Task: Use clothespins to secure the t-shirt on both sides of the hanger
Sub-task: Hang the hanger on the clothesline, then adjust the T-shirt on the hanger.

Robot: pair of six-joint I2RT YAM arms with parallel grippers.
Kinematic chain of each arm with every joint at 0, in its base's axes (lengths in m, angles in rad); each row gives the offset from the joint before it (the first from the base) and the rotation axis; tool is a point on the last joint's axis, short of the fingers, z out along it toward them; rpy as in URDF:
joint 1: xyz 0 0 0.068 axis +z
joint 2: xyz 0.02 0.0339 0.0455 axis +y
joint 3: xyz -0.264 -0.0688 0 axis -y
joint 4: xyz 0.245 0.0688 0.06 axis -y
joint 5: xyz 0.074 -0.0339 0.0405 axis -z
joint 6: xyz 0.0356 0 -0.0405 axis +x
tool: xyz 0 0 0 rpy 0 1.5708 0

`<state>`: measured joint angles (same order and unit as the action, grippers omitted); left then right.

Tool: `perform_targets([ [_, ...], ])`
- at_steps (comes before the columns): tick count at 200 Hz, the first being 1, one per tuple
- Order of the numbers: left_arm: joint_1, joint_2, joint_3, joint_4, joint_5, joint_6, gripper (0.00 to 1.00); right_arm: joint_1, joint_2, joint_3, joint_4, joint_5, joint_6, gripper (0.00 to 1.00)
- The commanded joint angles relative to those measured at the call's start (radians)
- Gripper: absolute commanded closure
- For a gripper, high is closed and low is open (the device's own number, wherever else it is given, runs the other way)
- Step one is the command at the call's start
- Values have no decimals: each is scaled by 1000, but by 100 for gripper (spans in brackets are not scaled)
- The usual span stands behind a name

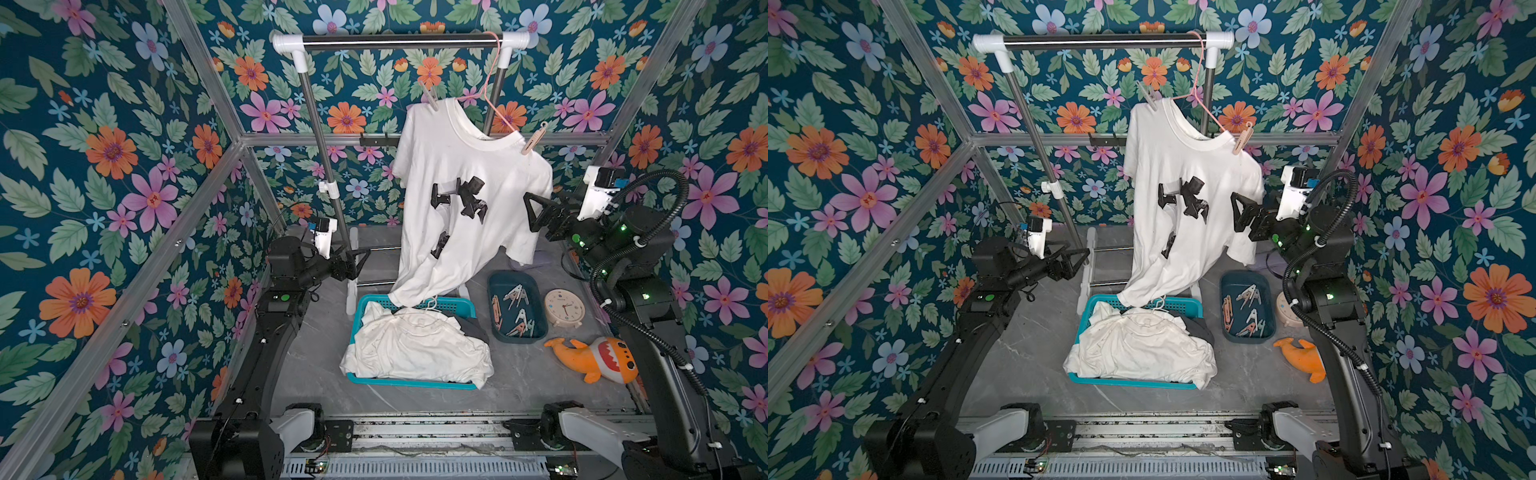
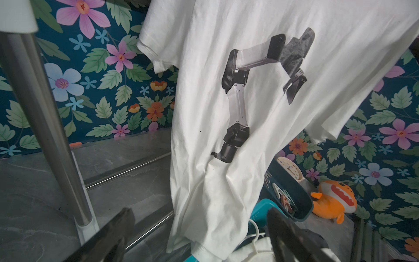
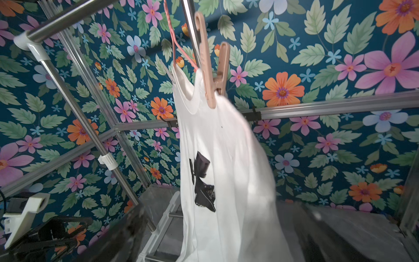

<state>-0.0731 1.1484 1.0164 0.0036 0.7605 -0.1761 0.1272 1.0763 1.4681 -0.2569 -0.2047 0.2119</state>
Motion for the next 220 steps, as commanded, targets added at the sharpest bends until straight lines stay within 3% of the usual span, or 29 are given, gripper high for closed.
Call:
perform_targets([
  [1, -4, 10, 2, 4, 2, -2, 8, 0, -52, -66, -87, 49, -30, 0],
  [17, -7, 19, 0, -4, -10, 1, 8, 0, -96, -130, -115, 74, -25, 0],
  [66, -32, 52, -3, 24, -26, -15, 8, 17, -151, -354, -17, -96, 30, 1],
  [79, -44, 62, -9, 25, -35, -16, 8, 66, -146, -421, 36, -122, 22, 1],
  [97, -59, 75, -15, 10, -59, -14, 9, 175, -127, -496, 90, -26, -26, 1],
  [119, -63, 79, -31, -1, -77, -19, 11, 254, -53, -538, 130, -4, -11, 2],
  [151, -67, 83, -27, -75, -79, 4, 22, 284, 56, -600, 291, -64, 47, 3],
  [220, -80, 69, -82, -183, -89, 24, 29, 288, 427, -426, 402, -156, 90, 9],
])
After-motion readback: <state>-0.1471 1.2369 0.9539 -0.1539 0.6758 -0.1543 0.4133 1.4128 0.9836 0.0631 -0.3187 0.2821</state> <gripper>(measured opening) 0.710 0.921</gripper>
